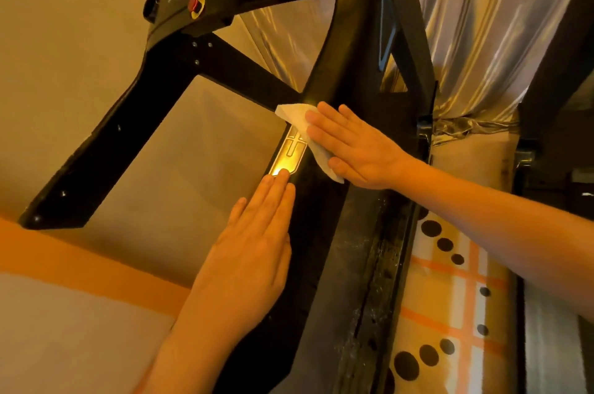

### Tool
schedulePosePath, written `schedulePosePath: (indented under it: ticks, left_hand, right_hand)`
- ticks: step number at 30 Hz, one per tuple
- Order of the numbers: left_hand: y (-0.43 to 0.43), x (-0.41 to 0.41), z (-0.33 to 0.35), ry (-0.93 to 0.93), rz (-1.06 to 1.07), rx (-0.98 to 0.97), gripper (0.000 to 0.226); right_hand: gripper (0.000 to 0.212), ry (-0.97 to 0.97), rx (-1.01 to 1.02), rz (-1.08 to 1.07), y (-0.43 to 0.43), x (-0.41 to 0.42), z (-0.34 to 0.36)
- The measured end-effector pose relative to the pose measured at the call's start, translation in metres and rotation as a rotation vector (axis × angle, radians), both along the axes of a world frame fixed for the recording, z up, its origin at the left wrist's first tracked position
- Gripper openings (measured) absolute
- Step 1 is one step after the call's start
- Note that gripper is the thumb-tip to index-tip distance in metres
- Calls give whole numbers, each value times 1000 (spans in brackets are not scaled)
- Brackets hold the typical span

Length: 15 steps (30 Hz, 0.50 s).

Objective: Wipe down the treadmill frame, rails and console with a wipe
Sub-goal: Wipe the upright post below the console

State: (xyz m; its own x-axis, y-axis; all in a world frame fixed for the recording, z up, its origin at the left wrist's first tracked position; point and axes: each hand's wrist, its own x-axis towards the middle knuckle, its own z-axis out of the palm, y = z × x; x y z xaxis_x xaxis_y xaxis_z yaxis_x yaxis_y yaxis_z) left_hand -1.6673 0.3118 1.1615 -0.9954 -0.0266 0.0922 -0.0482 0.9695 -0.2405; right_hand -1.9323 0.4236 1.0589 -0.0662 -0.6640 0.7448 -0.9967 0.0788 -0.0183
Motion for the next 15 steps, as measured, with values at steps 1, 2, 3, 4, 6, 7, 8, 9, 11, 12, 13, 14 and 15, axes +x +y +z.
schedulePosePath:
  ticks: [1,2,3,4,6,7,8,9,11,12,13,14,15]
  left_hand:
    - [2,0,-2,2,26,-35,63]
    - [4,1,-4,8,38,-97,64]
    - [6,1,-6,17,45,-152,64]
    - [7,1,-8,22,49,-177,63]
    - [7,1,-10,47,45,-191,62]
    - [8,1,-10,59,47,-197,62]
    - [8,1,-10,69,50,-203,62]
    - [9,1,-10,71,50,-208,62]
    - [10,1,-10,73,46,-208,62]
    - [10,1,-10,77,43,-202,62]
    - [10,1,-10,76,42,-192,62]
    - [9,1,-10,72,44,-180,62]
    - [9,1,-10,65,46,-168,61]
  right_hand:
    - [56,-11,-25,19,-5,4,6]
    - [55,-21,-49,37,-12,9,10]
    - [55,-28,-70,48,-18,13,13]
    - [55,-35,-92,48,-22,15,13]
    - [55,-62,-139,36,-23,14,2]
    - [56,-81,-163,24,-21,13,-7]
    - [57,-99,-182,8,-20,13,-18]
    - [58,-120,-195,-7,-19,15,-28]
    - [58,-161,-206,-49,-19,19,-46]
    - [59,-178,-206,-79,-19,21,-54]
    - [59,-200,-202,-116,-19,23,-60]
    - [60,-227,-199,-154,-20,25,-65]
    - [61,-255,-198,-186,-19,28,-69]
